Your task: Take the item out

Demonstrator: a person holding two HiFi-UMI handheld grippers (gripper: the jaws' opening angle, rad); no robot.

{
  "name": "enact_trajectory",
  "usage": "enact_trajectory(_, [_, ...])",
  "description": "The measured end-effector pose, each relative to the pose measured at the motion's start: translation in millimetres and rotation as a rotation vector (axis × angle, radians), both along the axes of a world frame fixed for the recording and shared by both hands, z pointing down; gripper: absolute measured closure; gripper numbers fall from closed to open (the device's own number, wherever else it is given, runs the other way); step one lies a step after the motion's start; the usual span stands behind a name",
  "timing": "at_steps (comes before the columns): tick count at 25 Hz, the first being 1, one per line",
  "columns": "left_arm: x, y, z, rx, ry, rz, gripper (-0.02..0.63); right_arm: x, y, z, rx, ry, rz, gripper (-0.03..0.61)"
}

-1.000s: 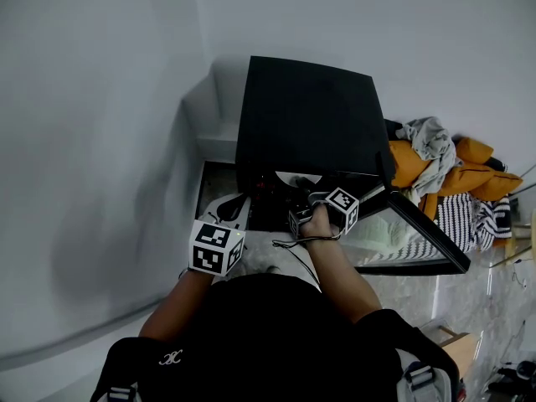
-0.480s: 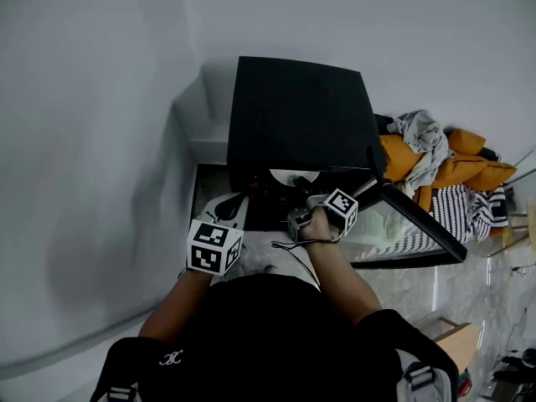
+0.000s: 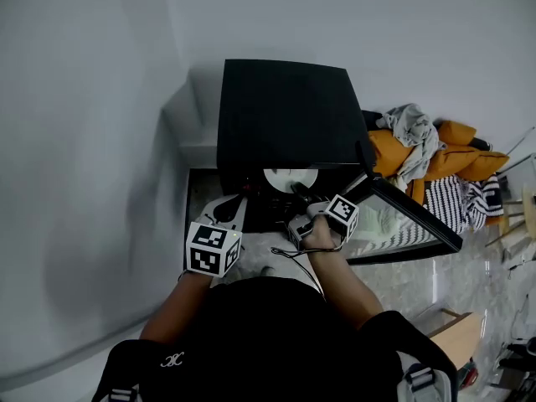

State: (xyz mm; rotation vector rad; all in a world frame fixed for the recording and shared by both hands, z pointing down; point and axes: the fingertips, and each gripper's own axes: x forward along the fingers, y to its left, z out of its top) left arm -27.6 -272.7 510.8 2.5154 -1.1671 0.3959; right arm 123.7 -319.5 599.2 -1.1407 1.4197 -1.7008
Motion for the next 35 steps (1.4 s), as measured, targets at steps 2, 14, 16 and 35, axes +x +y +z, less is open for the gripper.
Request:
enact_trajectory(2, [2.6, 0.2, -0.5, -0.001, 0.003, 0.008, 0.614, 2.3, 7.0, -4.1, 0.003, -0.001, 0.002, 0.555])
enact_trajectory(14, [24.6, -0.6, 1.2, -0.008, 0.022, 0.073, 0.614, 2.7, 50.4, -7.7, 0.011, -0.016, -0.006, 0.555])
enact_trajectory(16, [25.2, -2.1, 2.3, -0.011, 0.023, 0.079, 0.614, 1.0, 57.3, -8.6, 0.011, -0.023, -0.007, 0.555])
enact_trajectory(35, [48.0, -2.8, 6.3, -0.032, 0.027, 0.176, 0.614, 18.2, 137.0, -39.3, 0.035, -0.048, 0.069, 0.555])
